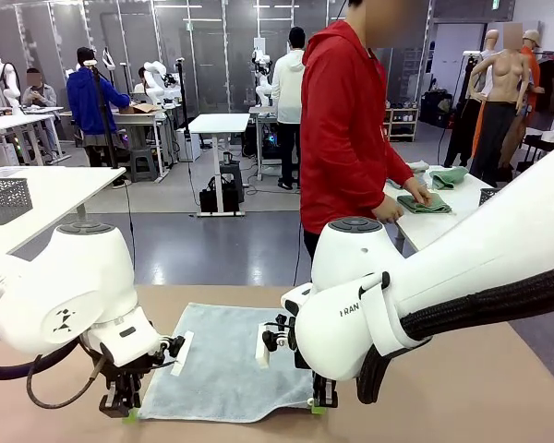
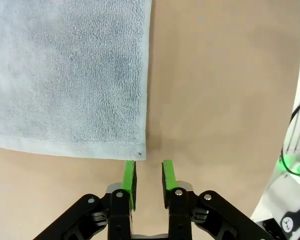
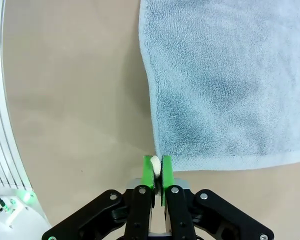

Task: Fold the towels and place them in the basket.
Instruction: When a person lays out a Towel with hook on the table, fold it in half twice.

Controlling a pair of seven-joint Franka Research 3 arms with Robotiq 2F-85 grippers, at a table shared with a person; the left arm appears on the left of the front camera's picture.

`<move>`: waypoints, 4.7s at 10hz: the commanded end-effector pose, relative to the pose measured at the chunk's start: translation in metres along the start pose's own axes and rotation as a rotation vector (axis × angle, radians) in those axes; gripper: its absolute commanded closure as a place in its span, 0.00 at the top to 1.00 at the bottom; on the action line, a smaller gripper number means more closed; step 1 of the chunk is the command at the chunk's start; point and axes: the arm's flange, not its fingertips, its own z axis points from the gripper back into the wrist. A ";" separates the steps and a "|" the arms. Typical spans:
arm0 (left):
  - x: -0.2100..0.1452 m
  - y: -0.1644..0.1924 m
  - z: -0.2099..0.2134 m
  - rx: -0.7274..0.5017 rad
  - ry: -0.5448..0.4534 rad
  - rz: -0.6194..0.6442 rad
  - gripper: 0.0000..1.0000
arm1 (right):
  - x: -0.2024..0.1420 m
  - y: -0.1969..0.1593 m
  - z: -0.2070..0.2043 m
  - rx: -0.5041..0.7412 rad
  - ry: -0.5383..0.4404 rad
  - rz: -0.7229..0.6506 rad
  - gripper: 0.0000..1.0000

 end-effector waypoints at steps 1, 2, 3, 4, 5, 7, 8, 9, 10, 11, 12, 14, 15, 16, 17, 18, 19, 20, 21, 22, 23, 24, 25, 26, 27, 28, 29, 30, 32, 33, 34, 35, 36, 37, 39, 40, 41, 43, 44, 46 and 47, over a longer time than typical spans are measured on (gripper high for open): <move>-0.005 0.002 -0.006 0.014 -0.042 -0.021 0.30 | 0.001 -0.001 0.002 -0.009 -0.006 0.002 0.00; -0.005 0.003 -0.008 0.023 -0.048 -0.034 0.30 | 0.001 -0.001 0.002 -0.009 -0.006 0.002 0.00; -0.005 0.004 -0.010 0.026 -0.051 -0.037 0.30 | 0.001 -0.001 0.002 -0.009 -0.006 0.002 0.00; -0.006 0.005 -0.012 0.024 -0.049 -0.036 0.30 | 0.001 -0.001 0.002 -0.009 -0.006 0.002 0.00; -0.006 0.007 -0.014 0.020 -0.051 -0.037 0.30 | 0.001 -0.001 0.002 -0.009 -0.006 0.002 0.00; -0.005 0.009 -0.018 0.011 -0.051 -0.037 0.30 | 0.001 -0.001 0.002 -0.009 -0.006 0.002 0.00; -0.005 0.010 -0.019 0.015 -0.051 -0.041 0.30 | 0.001 -0.001 0.002 -0.009 -0.006 0.002 0.00; -0.005 0.011 -0.020 0.020 -0.055 -0.047 0.30 | 0.001 -0.001 0.002 -0.009 -0.006 0.002 0.00; -0.004 0.012 -0.021 0.020 -0.059 -0.051 0.30 | 0.001 -0.001 0.002 -0.009 -0.006 0.002 0.00; -0.004 0.012 -0.022 0.021 -0.054 -0.054 0.15 | 0.001 -0.001 0.002 -0.009 -0.006 0.002 0.00; -0.003 0.013 -0.022 0.017 -0.051 -0.052 0.10 | 0.001 -0.001 0.002 -0.009 -0.006 0.002 0.00; -0.002 0.013 -0.022 0.000 -0.046 -0.051 0.00 | 0.001 -0.001 0.002 -0.009 -0.006 0.002 0.00; -0.001 0.013 -0.022 -0.002 -0.044 -0.050 0.00 | 0.001 -0.001 0.002 -0.009 -0.006 0.002 0.00; -0.001 0.012 -0.020 0.006 -0.043 -0.045 0.00 | 0.001 -0.001 0.002 -0.009 -0.006 0.002 0.00; 0.000 0.008 -0.017 0.044 -0.035 -0.045 0.00 | 0.001 -0.001 0.002 -0.009 -0.006 0.002 0.00; -0.002 0.010 -0.016 0.015 -0.031 -0.041 0.00 | 0.001 -0.001 0.002 -0.009 -0.006 0.002 0.00; -0.002 0.010 -0.016 0.015 -0.031 -0.041 0.00 | 0.000 0.000 0.000 0.000 0.000 0.000 0.08; -0.001 0.009 -0.015 0.017 -0.031 -0.043 0.04 | -0.009 -0.005 -0.002 0.018 -0.041 0.012 0.08; 0.004 0.011 -0.005 0.041 -0.021 -0.046 0.04 | -0.012 -0.011 0.003 0.011 -0.062 0.026 0.08; 0.012 0.015 0.011 0.081 -0.014 -0.054 0.04 | -0.010 -0.018 0.014 -0.010 -0.062 0.044 0.08; 0.019 0.020 0.026 0.119 -0.021 -0.067 0.04 | -0.007 -0.024 0.024 -0.035 -0.052 0.050 0.08; 0.024 0.025 0.039 0.157 -0.030 -0.072 0.04 | -0.005 -0.030 0.031 -0.056 -0.042 0.042 0.08; 0.028 0.032 0.048 0.191 -0.028 -0.066 0.04 | -0.003 -0.037 0.038 -0.068 -0.043 0.046 0.08; 0.031 0.038 0.057 0.224 -0.021 -0.064 0.04 | -0.002 -0.045 0.046 -0.086 -0.037 0.046 0.08; 0.033 0.046 0.063 0.263 -0.018 -0.062 0.04 | -0.004 -0.054 0.054 -0.104 -0.034 0.040 0.08; 0.032 0.054 0.069 0.284 -0.026 -0.069 0.04 | -0.009 -0.063 0.059 -0.117 -0.033 0.035 0.08; 0.030 0.061 0.073 0.303 -0.025 -0.059 0.04 | -0.013 -0.071 0.060 -0.125 -0.020 0.031 0.08; 0.031 0.066 0.073 0.311 -0.019 -0.051 0.04 | -0.016 -0.075 0.061 -0.130 -0.020 0.030 0.08; 0.028 0.070 0.067 0.293 -0.026 -0.038 0.04 | -0.019 -0.078 0.059 -0.126 -0.010 0.031 0.08; 0.024 0.063 0.078 0.282 -0.034 -0.068 0.04 | -0.018 -0.073 0.062 -0.134 -0.035 0.014 0.08; 0.024 0.063 0.078 0.282 -0.034 -0.068 0.04 | -0.018 -0.073 0.062 -0.134 -0.035 0.014 0.08; 0.024 0.063 0.078 0.282 -0.034 -0.068 0.04 | -0.018 -0.073 0.062 -0.134 -0.035 0.014 0.08; 0.024 0.066 0.073 0.275 -0.033 -0.064 0.04 | -0.019 -0.074 0.060 -0.131 -0.030 0.015 0.08; 0.022 0.075 0.071 0.266 -0.044 -0.062 0.04 | -0.024 -0.083 0.061 -0.121 -0.039 0.036 0.08; 0.027 0.105 0.070 0.250 -0.044 -0.118 0.04 | -0.027 -0.114 0.068 -0.124 -0.060 0.087 0.08; 0.032 0.117 0.069 0.265 -0.036 -0.123 0.04 | -0.025 -0.126 0.071 -0.127 -0.067 0.093 0.08; 0.035 0.130 0.068 0.275 -0.031 -0.123 0.04 | -0.023 -0.138 0.071 -0.128 -0.059 0.094 0.08; 0.037 0.154 0.066 0.305 -0.041 -0.115 0.04 | -0.023 -0.163 0.064 -0.109 -0.058 0.085 0.08; 0.037 0.169 0.065 0.335 -0.033 -0.115 0.04 | -0.025 -0.179 0.058 -0.108 -0.061 0.085 0.08; 0.032 0.184 0.063 0.389 -0.002 -0.085 0.04 | -0.029 -0.195 0.050 -0.093 -0.039 0.068 0.08; 0.028 0.192 0.060 0.401 -0.012 -0.082 0.04 | -0.033 -0.204 0.046 -0.099 -0.043 0.083 0.08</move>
